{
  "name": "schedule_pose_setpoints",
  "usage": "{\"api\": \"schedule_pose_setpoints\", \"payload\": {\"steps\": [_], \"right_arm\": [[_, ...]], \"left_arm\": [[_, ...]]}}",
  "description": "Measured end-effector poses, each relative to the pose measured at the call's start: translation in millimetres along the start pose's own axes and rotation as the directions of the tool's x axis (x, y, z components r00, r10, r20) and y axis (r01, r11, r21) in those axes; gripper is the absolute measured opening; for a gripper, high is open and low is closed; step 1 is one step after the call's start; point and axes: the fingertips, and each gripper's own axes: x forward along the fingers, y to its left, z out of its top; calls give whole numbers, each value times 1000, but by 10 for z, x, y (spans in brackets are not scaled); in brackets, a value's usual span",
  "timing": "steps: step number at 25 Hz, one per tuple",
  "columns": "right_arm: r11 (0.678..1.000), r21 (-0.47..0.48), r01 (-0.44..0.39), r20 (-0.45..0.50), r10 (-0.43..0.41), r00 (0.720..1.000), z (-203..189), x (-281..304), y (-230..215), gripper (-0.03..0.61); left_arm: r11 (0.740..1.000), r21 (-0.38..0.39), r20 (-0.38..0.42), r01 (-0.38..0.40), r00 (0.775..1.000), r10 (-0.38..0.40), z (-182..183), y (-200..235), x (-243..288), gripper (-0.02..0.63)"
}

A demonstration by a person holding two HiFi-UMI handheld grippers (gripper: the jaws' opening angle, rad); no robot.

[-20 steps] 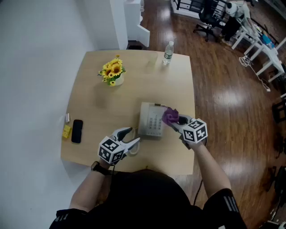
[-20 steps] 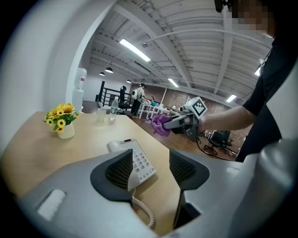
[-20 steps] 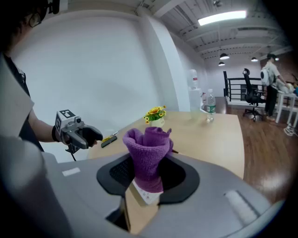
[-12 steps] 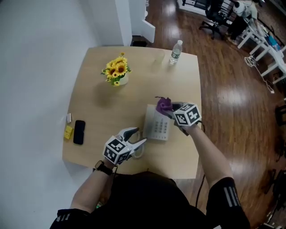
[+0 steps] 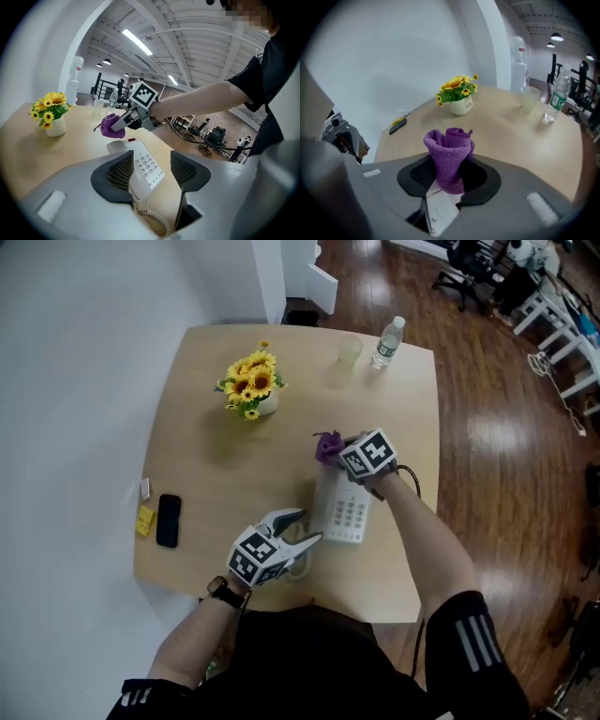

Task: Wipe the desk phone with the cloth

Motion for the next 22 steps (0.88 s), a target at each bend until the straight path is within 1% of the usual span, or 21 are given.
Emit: {"api": "schedule_pose_setpoints", "payload": {"steps": [4, 10, 14, 22], "right_arm": [[1000, -26, -11, -79, 9, 997, -94, 228, -32, 138], [1000, 4, -28, -144, 28, 989, -243, 219, -167, 135], [1000, 23, 6, -168, -3, 986, -429, 71, -328, 135], [990, 97, 106, -148, -91, 985, -829, -314, -668, 135]], "left_arm": [[1000, -11, -13, 8, 1000, -8, -35, 56, 59, 244], [1000, -25, -22, 3, 1000, -3, -78, 84, 93, 244], [1000, -25, -19, -2, 1000, 2, -51, 65, 99, 244], [1000, -16, -16, 4, 1000, -4, -22, -43, 114, 242]]}}
